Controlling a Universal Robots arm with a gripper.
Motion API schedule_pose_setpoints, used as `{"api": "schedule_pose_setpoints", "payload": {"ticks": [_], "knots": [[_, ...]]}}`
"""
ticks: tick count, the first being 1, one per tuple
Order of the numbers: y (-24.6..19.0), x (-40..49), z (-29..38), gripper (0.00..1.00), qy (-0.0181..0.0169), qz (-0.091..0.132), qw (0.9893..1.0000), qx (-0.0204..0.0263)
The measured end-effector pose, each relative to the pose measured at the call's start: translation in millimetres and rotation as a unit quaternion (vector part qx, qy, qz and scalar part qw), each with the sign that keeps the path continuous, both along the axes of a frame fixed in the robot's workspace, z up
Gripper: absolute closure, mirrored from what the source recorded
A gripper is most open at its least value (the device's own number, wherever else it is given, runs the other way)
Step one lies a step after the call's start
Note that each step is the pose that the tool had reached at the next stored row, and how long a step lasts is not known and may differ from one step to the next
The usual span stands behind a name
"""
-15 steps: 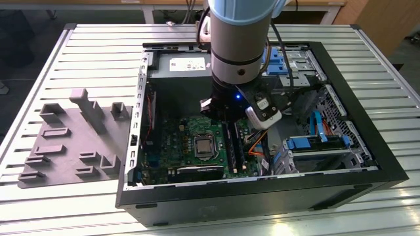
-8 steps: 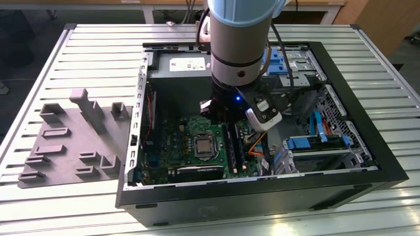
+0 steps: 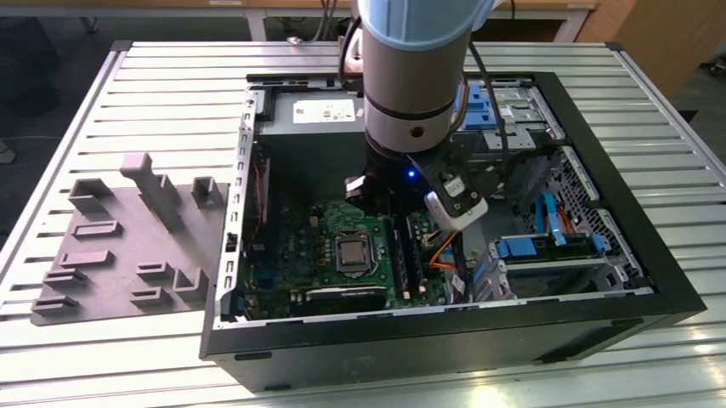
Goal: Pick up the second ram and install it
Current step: 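Press down the second ram until it locks into place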
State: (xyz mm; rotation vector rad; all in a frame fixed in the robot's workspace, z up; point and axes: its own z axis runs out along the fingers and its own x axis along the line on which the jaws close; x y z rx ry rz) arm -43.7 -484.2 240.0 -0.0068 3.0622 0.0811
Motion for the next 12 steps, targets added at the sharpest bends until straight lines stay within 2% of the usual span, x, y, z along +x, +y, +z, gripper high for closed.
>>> {"api": "schedule_pose_setpoints", "payload": {"ticks": [12], "knots": [[-5.5, -0.9, 0.0, 0.89, 0.0, 0.0, 1.0, 0.0]]}}
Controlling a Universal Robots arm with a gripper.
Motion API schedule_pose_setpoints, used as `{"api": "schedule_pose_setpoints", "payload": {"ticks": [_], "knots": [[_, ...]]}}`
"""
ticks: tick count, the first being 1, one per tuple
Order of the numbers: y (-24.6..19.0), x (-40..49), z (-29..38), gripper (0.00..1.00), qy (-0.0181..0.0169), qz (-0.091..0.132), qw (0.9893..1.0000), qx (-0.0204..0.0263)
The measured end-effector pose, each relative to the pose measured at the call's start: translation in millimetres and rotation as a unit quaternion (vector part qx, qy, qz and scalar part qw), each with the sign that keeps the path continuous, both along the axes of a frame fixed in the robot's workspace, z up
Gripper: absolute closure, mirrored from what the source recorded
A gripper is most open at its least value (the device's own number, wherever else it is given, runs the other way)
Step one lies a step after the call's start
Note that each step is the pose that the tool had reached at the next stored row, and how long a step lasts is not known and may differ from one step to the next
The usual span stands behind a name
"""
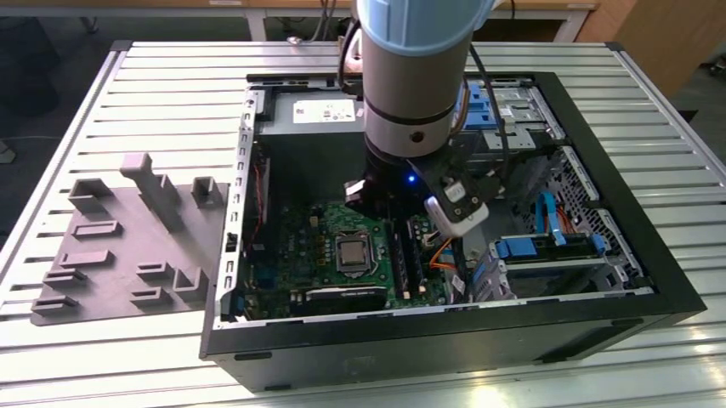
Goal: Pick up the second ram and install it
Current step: 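Press down the second ram until it locks into place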
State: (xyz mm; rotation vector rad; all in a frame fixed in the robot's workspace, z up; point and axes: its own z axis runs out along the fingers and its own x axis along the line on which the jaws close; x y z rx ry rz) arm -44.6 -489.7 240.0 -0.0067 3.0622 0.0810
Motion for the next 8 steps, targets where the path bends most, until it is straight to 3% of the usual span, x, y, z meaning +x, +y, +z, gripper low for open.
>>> {"api": "schedule_pose_setpoints", "payload": {"ticks": [8], "knots": [[-3.6, -0.2, 0.0, 0.89, 0.0, 0.0, 1.0, 0.0]]}}
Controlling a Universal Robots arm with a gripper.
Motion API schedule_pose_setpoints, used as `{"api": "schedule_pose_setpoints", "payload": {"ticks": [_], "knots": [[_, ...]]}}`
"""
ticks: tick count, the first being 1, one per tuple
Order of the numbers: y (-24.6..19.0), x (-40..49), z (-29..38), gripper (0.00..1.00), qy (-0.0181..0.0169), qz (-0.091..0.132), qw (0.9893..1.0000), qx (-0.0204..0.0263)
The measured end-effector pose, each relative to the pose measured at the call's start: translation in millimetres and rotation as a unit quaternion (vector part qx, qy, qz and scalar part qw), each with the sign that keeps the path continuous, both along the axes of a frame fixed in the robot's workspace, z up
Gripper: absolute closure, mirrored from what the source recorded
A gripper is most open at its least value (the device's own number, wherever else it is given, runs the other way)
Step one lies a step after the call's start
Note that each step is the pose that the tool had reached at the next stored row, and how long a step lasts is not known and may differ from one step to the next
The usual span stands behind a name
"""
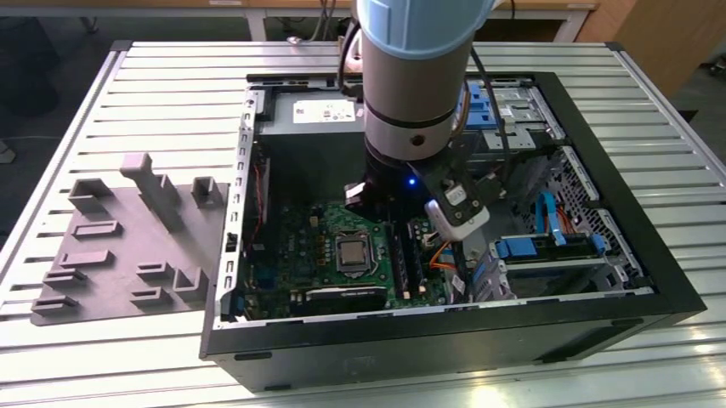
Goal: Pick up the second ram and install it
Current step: 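Press down the second ram until it locks into place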
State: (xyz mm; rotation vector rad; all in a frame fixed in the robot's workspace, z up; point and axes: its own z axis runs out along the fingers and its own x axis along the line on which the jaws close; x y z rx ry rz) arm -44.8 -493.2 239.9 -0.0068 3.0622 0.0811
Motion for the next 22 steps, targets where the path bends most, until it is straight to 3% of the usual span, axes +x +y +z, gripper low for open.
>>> {"api": "schedule_pose_setpoints", "payload": {"ticks": [22], "knots": [[-3.4, 1.3, 0.0, 0.89, 0.0, 0.0, 1.0, 0.0]]}}
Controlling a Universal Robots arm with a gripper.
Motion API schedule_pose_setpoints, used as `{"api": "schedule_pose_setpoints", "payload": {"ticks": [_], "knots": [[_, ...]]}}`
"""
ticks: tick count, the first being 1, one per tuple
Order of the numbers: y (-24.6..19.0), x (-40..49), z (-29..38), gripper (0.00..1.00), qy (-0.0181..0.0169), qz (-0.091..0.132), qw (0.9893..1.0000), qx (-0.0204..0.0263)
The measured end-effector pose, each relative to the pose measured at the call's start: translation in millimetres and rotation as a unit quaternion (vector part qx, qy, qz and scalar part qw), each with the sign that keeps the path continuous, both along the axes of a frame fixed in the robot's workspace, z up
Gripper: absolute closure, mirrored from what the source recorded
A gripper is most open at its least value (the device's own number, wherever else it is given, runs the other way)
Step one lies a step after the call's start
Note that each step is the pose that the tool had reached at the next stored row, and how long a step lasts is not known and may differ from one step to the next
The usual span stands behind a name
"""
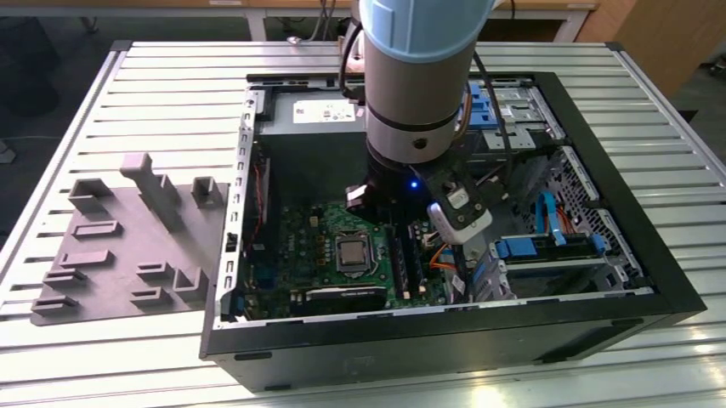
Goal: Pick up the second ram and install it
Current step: 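Press down the second ram until it locks into place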
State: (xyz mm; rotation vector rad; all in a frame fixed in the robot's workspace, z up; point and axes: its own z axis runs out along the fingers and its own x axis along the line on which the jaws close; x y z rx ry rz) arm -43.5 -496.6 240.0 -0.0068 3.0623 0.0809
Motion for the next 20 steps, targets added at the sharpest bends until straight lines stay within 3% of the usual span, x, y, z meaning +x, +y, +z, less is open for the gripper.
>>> {"api": "schedule_pose_setpoints", "payload": {"ticks": [9, 11, 20], "knots": [[-2.1, 0.0, 0.0, 0.89, 0.0, 0.0, 1.0, 0.0], [-5.1, 0.0, 0.0, 0.89, 0.0, 0.0, 1.0, 0.0], [-6.6, 0.0, 0.0, 0.89, 0.0, 0.0, 1.0, 0.0]]}}
